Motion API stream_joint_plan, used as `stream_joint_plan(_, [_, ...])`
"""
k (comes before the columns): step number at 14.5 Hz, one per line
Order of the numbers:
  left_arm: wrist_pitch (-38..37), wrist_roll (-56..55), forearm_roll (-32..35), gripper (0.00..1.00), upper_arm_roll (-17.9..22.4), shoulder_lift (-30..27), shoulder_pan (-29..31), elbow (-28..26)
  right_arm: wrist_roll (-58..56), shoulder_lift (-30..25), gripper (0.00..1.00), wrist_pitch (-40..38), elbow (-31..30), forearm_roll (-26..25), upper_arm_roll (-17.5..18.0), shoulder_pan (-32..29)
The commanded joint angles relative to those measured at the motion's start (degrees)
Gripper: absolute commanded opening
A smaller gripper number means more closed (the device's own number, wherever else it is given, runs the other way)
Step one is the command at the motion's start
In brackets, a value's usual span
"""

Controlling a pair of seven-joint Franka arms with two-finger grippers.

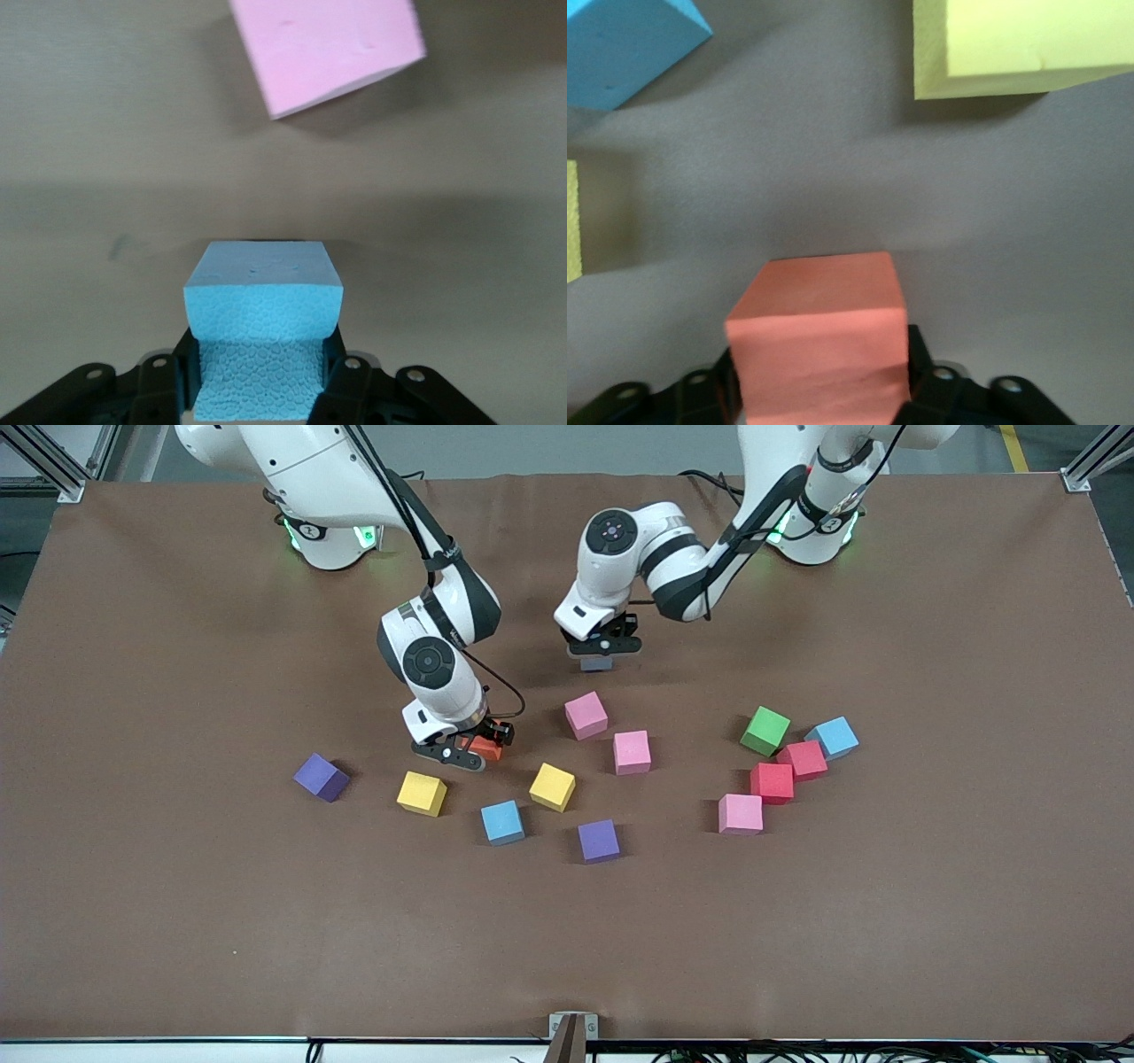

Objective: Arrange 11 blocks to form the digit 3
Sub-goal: 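Carry the blue cube toward the orange cube and release it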

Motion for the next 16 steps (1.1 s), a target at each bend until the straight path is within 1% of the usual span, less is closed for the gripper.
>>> stream_joint_plan(1, [-1.9, -3.1, 1.5, 0.41, 7.3, 5.2, -8.5, 7.6, 5.8, -0.5, 0.11, -0.6, -0.3, -0.7, -0.2, -0.4])
stream_joint_plan(2, [-2.0, -3.6, 1.4, 0.41, 10.0, 6.3, -11.7, 9.6, 9.0, -0.7, 0.03, -0.8, -0.2, -0.7, -0.2, -0.7])
stream_joint_plan(3, [-2.0, -3.7, 1.2, 0.41, 11.4, 7.1, -13.4, 11.0, 12.6, -1.0, 0.01, -0.9, -0.3, -0.7, -0.3, -0.7])
stream_joint_plan(6, [-2.0, -3.1, 1.5, 0.41, 11.7, 7.6, -14.2, 12.1, 23.9, -2.7, 0.0, -1.7, -0.4, -0.7, -1.1, -0.7])
stream_joint_plan(9, [-2.1, -1.3, 1.3, 0.41, 11.4, 7.5, -15.5, 11.5, 33.6, -5.0, 0.01, -6.0, -0.5, -0.6, -3.3, -1.3])
stream_joint_plan(10, [-2.0, -1.2, 1.2, 0.41, 11.4, 7.6, -15.6, 11.5, 34.5, -6.3, 0.01, -7.9, -1.1, -0.6, -3.4, -2.1])
stream_joint_plan(11, [-2.1, -1.2, 1.2, 0.41, 11.3, 7.7, -15.9, 11.5, 34.9, -8.4, 0.01, -8.6, -2.7, -0.6, -3.3, -3.0])
stream_joint_plan(14, [-2.5, 1.4, 0.9, 0.41, 11.1, 7.2, -16.0, 11.2, 36.7, -17.2, 0.0, -8.9, -9.8, 0.1, -3.3, -5.1])
stream_joint_plan(16, [-2.8, 1.5, 0.8, 0.41, 11.1, 7.3, -16.0, 11.3, 38.0, -21.5, 0.0, -9.5, -13.5, 0.1, -3.3, -5.3])
